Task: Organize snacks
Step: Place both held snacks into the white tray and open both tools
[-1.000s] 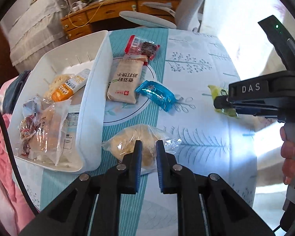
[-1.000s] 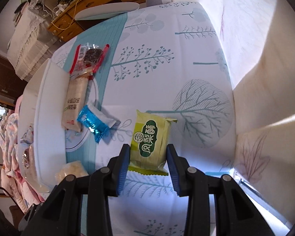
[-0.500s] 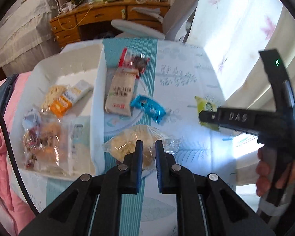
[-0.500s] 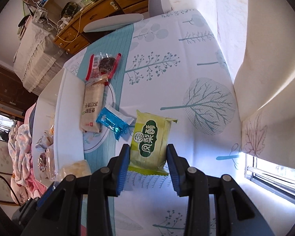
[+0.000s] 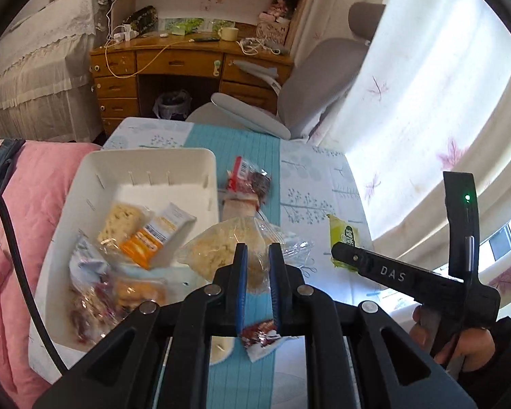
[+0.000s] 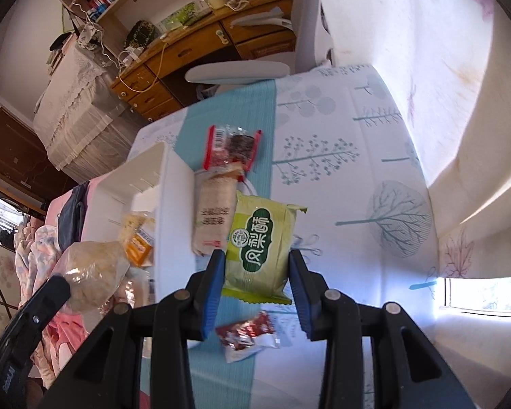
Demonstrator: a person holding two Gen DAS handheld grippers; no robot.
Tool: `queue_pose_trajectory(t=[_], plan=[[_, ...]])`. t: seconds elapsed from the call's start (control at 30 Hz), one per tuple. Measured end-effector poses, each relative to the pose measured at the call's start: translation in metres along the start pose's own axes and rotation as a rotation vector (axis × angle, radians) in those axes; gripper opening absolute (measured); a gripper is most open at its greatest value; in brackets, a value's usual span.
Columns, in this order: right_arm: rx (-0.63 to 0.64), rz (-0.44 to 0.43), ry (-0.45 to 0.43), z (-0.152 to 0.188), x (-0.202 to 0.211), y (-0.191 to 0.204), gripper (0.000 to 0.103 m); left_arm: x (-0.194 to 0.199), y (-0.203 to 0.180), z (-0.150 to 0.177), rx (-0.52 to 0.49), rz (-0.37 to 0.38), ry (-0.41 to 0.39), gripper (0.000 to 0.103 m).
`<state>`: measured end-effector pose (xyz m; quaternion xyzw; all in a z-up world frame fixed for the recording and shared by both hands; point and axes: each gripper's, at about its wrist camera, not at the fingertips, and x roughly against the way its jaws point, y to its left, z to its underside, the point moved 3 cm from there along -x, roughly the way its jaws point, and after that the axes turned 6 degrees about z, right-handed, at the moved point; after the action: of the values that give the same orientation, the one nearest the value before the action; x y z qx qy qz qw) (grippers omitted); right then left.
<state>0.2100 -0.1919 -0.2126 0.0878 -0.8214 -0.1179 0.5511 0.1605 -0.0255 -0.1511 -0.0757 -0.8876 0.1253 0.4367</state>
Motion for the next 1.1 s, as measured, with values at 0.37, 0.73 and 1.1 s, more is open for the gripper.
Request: queue_pose_trajectory(t=[0.37, 0.73, 1.1], plan=[[-0.023, -0.039, -0.046, 0.014, -0.002, 0.086, 0.038, 0.014, 0.081, -0.012, -0.024, 0.064, 0.049, 0.010], [-0.019, -0.081, -0.021, 0.035, -0.032, 0.162, 0.038, 0.010, 0.153, -0.001, -0.008, 0.087, 0.147, 0.010], [0.014, -0.109, 0.011, 0.045, -0.056, 0.203, 0.039, 0.007, 0.192, 0.003, 0.029, 0.086, 0.164, 0.017]])
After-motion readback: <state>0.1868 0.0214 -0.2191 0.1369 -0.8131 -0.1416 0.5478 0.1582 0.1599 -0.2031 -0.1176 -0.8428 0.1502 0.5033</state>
